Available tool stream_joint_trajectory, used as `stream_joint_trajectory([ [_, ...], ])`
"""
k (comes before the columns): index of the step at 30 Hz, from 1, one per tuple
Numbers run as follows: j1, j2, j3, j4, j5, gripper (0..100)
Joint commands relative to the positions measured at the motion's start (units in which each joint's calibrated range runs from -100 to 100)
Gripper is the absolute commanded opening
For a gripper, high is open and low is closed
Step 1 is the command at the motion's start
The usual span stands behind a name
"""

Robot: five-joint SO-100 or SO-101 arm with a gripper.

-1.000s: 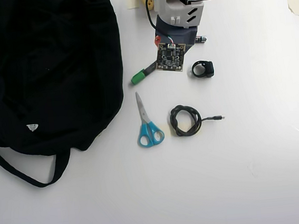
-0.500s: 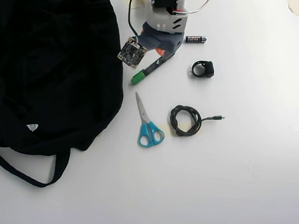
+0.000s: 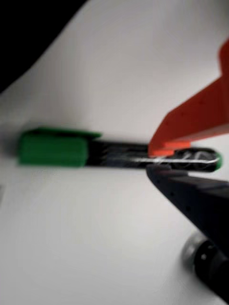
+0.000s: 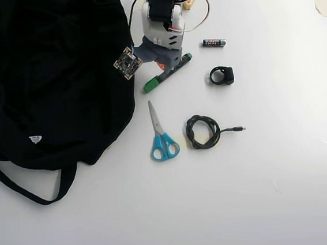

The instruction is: Put the green marker into the black bag

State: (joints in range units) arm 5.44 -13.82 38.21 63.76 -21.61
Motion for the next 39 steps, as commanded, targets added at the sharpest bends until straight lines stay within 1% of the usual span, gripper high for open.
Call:
stream_joint_trajectory([
  [1,-0.8,-1.2,-0.2,-1.4,0.74,3],
  [12,-2.97,-1.28,5.01,-1.32,0.22,3],
  [26,-4.32,-2.19,5.28,-0.45,0.85,3],
  [28,-4.32,-2.19,5.28,-0.45,0.85,4],
  [32,-4.32,-2.19,4.29,2.04,1.42,13],
  [34,-4.24,-2.19,3.57,3.42,1.74,16],
  [39,-4.46,-2.19,1.06,5.4,1.84,17],
])
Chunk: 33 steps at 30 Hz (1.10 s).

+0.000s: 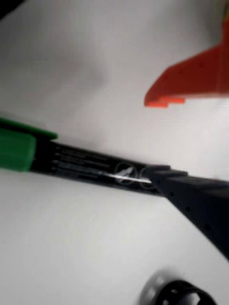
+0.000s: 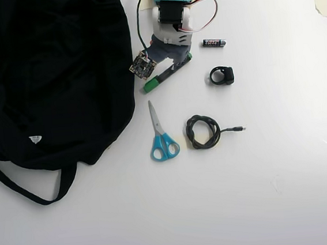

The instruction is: Put the green marker into the black bag

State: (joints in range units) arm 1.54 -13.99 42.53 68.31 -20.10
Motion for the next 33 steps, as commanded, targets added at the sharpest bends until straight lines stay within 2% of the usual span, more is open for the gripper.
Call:
stream_joint_trajectory([
  [1,-0.8,-2.03,-3.81,0.85,0.33,18],
  [25,-5.21,-0.7,-7.76,0.94,-5.07,18],
  [33,-5.28,2.7,-7.94,-0.01,-5.54,29],
])
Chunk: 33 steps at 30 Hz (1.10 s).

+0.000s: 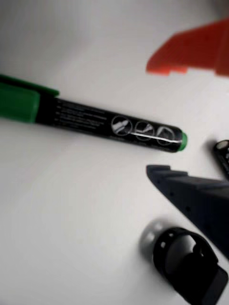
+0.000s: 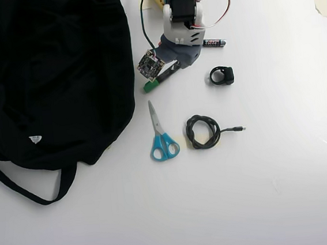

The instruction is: Put the green marker into the black bag

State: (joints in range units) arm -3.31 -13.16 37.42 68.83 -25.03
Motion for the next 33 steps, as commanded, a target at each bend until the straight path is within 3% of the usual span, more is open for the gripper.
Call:
stream_joint_trajectory([
  [1,-0.43,2.79,-3.28,-0.87,-0.72,29],
  [15,-0.13,10.67,-9.84,-3.45,-0.98,29],
  [33,2.78,10.34,-3.55,-8.62,-2.45,29],
])
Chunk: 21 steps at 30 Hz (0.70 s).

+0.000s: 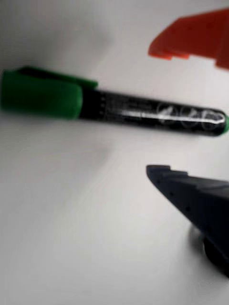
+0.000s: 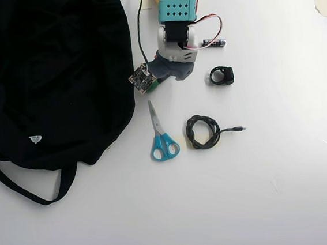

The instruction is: Put the green marker into the black bag

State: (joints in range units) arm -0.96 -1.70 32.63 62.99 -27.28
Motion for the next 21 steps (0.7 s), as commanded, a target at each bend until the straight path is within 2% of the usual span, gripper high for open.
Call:
stream_joint_trajectory([
  [1,0.51,-1.29,2.15,-4.25,-0.2,29],
  [6,0.51,-1.45,4.93,-9.16,-0.2,29],
  [21,1.55,-1.12,5.92,-9.33,-0.52,29],
])
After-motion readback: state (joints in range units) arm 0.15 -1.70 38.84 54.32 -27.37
